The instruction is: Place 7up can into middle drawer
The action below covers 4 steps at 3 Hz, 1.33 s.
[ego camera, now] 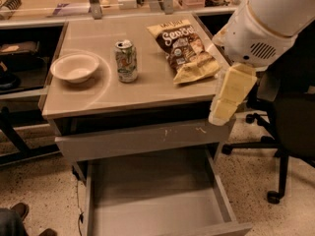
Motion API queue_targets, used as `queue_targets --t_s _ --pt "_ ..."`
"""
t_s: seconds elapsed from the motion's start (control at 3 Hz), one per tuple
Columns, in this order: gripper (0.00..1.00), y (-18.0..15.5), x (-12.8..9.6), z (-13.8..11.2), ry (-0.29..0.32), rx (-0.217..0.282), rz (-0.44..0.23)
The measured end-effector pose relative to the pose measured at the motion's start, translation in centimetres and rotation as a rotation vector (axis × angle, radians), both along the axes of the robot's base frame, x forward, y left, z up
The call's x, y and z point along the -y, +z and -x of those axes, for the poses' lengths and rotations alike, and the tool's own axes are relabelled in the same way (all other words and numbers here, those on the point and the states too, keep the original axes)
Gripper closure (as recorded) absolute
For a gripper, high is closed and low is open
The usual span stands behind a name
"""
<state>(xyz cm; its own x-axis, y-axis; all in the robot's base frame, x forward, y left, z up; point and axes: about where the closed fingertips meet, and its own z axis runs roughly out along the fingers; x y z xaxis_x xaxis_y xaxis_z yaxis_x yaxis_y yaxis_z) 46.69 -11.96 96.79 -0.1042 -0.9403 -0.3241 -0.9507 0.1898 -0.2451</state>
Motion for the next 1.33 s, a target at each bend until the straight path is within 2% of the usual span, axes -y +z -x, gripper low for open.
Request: queue_targets --t_s 0.33,0.67,1.0,1.33 --pt "0.0 -0.8 -4.2 -1.7 0.045 -0.02 -0.016" --pt "0.0 -0.9 -4.6 -1.8 0.049 -0.021 -0.018" --pt "0.0 -1.2 -4.7 -2.4 0.046 -0.025 -0.079" --pt "0.0 -2.4 -5.3 -5.1 -0.025 0.008 -0.167"
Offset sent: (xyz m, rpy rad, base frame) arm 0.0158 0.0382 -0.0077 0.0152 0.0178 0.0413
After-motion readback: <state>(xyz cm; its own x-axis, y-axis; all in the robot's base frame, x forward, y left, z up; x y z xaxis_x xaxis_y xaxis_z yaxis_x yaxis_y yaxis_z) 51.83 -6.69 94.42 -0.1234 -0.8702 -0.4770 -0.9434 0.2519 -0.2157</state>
